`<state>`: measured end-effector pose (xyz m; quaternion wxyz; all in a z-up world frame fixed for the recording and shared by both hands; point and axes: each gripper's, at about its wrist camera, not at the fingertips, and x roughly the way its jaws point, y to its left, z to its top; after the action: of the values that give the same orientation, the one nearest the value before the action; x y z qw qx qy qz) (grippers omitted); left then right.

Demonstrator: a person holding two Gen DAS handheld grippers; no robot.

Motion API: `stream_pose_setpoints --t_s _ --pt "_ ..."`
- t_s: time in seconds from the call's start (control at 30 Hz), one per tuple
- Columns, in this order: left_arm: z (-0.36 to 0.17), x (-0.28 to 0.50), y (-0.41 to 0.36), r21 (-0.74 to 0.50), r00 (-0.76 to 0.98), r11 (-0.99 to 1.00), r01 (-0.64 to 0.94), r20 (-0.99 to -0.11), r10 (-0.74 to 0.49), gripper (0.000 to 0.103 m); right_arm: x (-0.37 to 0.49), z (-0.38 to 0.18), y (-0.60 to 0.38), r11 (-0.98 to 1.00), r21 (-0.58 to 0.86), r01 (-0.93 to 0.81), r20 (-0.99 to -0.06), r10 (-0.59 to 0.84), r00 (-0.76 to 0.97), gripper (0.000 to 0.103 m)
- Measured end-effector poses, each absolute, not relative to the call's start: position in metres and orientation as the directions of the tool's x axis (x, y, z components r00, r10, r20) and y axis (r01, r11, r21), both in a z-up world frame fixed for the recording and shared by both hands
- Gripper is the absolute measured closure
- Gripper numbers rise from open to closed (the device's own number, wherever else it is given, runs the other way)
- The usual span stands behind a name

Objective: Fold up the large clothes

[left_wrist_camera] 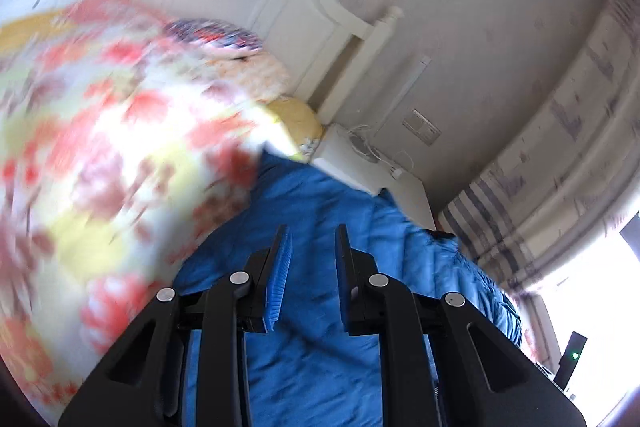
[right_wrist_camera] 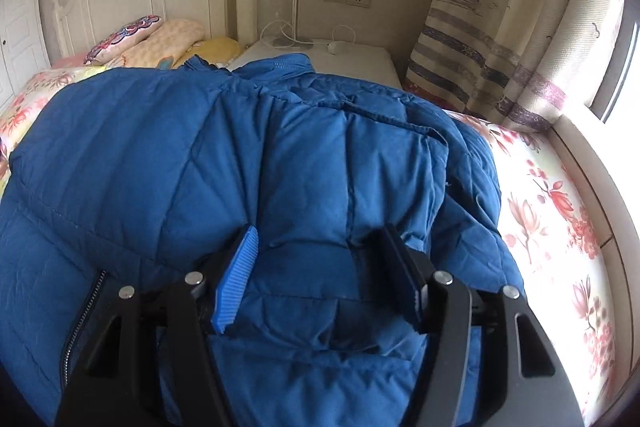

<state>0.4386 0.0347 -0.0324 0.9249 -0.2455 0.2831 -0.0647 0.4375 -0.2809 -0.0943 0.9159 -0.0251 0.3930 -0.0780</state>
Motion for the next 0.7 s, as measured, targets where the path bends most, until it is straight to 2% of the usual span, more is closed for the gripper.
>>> stream_pose_setpoints --t_s 0.13,0.23,0.27,0.33,0.4,0.47,0.53,0.6,0.7 --pt "-0.012 0.491 -0.016 -0.325 0.757 0.944 0.054 -0.603 -0.251 0.089 0.437 -0.094 -0.283 0.989 -0.079 0.123 -0.716 -0.142 0.683 0.041" --pt "-0.043 0.533 -0.029 -0.286 0.663 0.958 -0.004 -0.718 -0.212 0.087 0.436 -0.098 -0.289 0.989 -0.079 0.125 -0.713 -0.144 0.686 0.041" --pt "-0.066 0.547 -0.027 -0.307 0.608 0.951 -0.045 -0.763 -0.218 0.087 0.435 -0.098 -0.29 0.989 -0.077 0.125 -0.712 -0.142 0.687 0.041" --pt "-0.087 0.547 -0.025 -0.328 0.619 0.944 -0.043 -0.75 -0.233 0.086 0.434 -0.097 -0.293 0.991 -0.055 0.124 -0.713 -0.126 0.689 0.04" --pt "-0.087 0.541 -0.035 -0.244 0.632 0.97 -0.006 -0.752 -0.185 0.086 0.434 -0.097 -0.297 0.992 -0.023 0.122 -0.714 -0.102 0.693 0.04" --pt "-0.079 0.546 -0.039 -0.212 0.603 0.977 0.004 -0.779 -0.171 0.086 0.433 -0.096 -0.298 0.992 -0.015 0.122 -0.713 -0.096 0.695 0.04" --pt "-0.06 0.558 -0.034 -0.277 0.601 0.96 0.023 -0.764 -0.235 0.086 0.433 -0.096 -0.297 0.992 -0.02 0.122 -0.712 -0.1 0.695 0.04" --pt "-0.048 0.575 -0.031 -0.233 0.629 0.973 0.001 -0.756 -0.182 0.086 0.433 -0.095 -0.297 0.992 -0.025 0.122 -0.71 -0.103 0.696 0.04" --pt "-0.074 0.617 -0.024 -0.214 0.54 0.976 -0.047 -0.827 -0.155 0.083 0.432 -0.095 -0.299 0.993 -0.018 0.119 -0.71 -0.096 0.698 0.04"
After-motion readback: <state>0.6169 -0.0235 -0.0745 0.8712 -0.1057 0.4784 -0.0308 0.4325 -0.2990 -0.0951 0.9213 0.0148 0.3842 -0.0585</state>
